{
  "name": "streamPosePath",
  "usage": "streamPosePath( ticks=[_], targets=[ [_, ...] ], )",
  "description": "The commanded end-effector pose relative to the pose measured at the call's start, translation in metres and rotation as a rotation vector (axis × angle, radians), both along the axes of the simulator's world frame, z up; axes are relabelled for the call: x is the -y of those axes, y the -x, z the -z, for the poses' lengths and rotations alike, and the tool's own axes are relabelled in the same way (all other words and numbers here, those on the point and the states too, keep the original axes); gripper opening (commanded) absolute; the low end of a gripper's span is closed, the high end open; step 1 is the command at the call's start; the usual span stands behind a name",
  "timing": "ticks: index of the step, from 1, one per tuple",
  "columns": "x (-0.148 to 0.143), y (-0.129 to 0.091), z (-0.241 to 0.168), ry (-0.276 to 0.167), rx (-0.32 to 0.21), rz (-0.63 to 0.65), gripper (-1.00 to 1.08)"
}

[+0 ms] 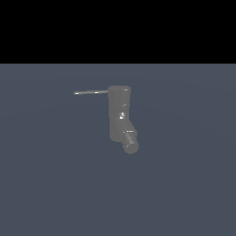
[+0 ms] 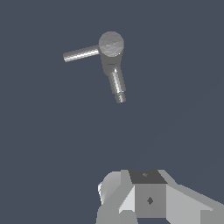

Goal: Turn on the faucet by rotating a designated handle.

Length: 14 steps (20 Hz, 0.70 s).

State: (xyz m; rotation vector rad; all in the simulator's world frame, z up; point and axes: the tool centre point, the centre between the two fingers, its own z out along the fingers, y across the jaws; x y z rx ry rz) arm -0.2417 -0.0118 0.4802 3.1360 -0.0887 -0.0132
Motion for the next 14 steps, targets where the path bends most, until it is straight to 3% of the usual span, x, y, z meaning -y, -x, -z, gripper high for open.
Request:
streamPosePath(
  ticks=[1, 14],
  targets=[
    [0.000, 0.000, 0.000, 0.000, 0.000, 0.000, -1.00],
    [-0.019, -0.008, 0.018, 0.000, 0.000, 0.086, -1.00]
  ],
)
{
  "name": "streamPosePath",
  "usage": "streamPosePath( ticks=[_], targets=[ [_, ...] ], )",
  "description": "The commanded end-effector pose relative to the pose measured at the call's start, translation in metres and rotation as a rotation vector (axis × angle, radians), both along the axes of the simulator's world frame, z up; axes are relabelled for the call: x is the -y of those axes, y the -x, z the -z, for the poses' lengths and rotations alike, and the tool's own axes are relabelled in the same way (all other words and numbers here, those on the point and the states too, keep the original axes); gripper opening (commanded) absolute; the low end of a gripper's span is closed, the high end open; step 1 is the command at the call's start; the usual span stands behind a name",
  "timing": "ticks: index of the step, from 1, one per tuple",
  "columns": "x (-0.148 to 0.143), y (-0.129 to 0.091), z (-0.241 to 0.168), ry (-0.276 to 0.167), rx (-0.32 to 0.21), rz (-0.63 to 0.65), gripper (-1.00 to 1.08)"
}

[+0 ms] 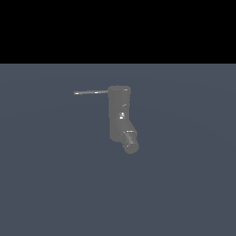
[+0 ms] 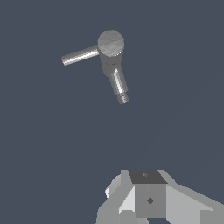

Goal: Turn on the faucet by rotating a designated handle.

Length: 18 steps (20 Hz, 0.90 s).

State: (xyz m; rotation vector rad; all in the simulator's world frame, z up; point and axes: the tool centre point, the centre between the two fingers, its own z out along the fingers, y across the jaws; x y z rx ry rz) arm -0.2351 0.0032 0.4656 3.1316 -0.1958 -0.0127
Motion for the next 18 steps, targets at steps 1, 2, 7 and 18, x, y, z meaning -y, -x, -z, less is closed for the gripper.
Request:
streamPosePath(
  ticks=[1, 2, 7, 18],
  targets=[
    [-0.007, -0.003, 0.007, 0.000, 0.000, 0.031, -1.00],
    [-0.010, -0.005, 0.010, 0.000, 0.000, 0.046, -1.00],
    [-0.029, -0.016, 0.029, -0.001, 0.000, 0.136, -1.00],
    [-0.071, -0.052, 0.078, -0.003, 0.001, 0.361, -1.00]
  ],
)
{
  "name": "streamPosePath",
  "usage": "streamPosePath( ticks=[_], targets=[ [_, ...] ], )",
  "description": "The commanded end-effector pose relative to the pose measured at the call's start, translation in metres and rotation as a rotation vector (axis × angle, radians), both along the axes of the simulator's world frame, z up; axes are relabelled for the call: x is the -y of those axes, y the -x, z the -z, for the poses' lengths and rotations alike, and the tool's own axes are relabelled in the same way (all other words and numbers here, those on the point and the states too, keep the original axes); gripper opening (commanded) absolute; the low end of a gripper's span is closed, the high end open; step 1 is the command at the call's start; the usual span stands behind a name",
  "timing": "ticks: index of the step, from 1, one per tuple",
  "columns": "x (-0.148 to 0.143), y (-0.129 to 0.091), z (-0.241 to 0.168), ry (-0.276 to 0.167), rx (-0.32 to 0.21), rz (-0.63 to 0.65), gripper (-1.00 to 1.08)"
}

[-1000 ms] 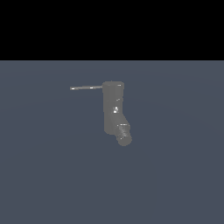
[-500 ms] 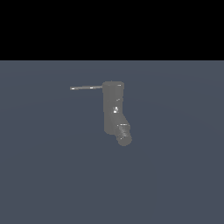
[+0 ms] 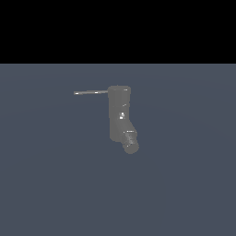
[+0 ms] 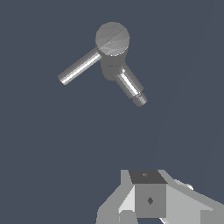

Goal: Turn on the faucet by rotating a designated handle.

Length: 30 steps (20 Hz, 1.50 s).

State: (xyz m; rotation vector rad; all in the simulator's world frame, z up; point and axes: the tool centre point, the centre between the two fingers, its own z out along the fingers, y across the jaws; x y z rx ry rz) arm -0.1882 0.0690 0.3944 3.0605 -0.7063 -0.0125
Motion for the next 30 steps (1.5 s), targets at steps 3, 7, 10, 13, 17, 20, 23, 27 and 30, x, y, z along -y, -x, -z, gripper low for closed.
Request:
streamPosePath(
  ticks=[3, 7, 10, 13, 17, 20, 23, 27, 30],
  targets=[
    [-0.016, -0.017, 0.020, -0.002, 0.001, 0.094, -1.00],
    [-0.028, -0.034, 0.038, -0.003, 0.001, 0.176, -1.00],
    [-0.037, -0.047, 0.051, -0.004, 0.001, 0.236, -1.00],
    [-0.044, -0.060, 0.064, -0.004, 0.002, 0.296, -1.00],
    [-0.052, -0.078, 0.081, -0.005, 0.002, 0.374, -1.00],
    [-0.057, -0.092, 0.093, -0.006, 0.002, 0.431, -1.00],
    [-0.061, -0.106, 0.105, -0.006, 0.003, 0.487, -1.00],
    [-0.065, -0.125, 0.121, -0.005, 0.003, 0.562, -1.00],
    [-0.067, -0.139, 0.132, -0.004, 0.004, 0.618, -1.00]
  ],
)
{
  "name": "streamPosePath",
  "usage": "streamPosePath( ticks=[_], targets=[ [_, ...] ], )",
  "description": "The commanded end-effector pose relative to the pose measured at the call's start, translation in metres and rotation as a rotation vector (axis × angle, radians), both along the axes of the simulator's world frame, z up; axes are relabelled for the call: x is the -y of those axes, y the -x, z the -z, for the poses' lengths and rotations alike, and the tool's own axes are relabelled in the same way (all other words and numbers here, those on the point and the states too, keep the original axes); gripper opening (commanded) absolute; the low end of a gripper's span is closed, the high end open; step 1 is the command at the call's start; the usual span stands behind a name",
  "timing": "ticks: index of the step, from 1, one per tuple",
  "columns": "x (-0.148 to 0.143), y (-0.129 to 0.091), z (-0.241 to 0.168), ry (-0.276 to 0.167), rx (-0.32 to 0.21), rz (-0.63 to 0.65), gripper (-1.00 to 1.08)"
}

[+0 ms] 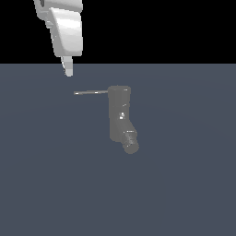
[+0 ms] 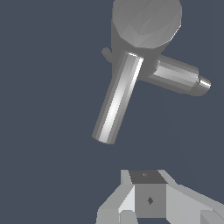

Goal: Turn on the faucet by rotating a designated handle.

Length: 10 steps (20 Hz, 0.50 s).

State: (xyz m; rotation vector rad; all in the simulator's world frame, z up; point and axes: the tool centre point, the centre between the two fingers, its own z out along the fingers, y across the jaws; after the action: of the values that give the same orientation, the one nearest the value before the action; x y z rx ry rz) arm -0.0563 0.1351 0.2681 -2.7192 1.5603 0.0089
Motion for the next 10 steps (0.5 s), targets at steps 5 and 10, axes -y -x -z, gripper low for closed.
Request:
streamPosePath(
  ticks=[5, 10],
  targets=[
    [-0.002, -0.032, 0.026, 0.003, 0.001, 0.124, -1.00],
    [0.000, -0.054, 0.044, 0.006, 0.001, 0.208, -1.00]
  ],
)
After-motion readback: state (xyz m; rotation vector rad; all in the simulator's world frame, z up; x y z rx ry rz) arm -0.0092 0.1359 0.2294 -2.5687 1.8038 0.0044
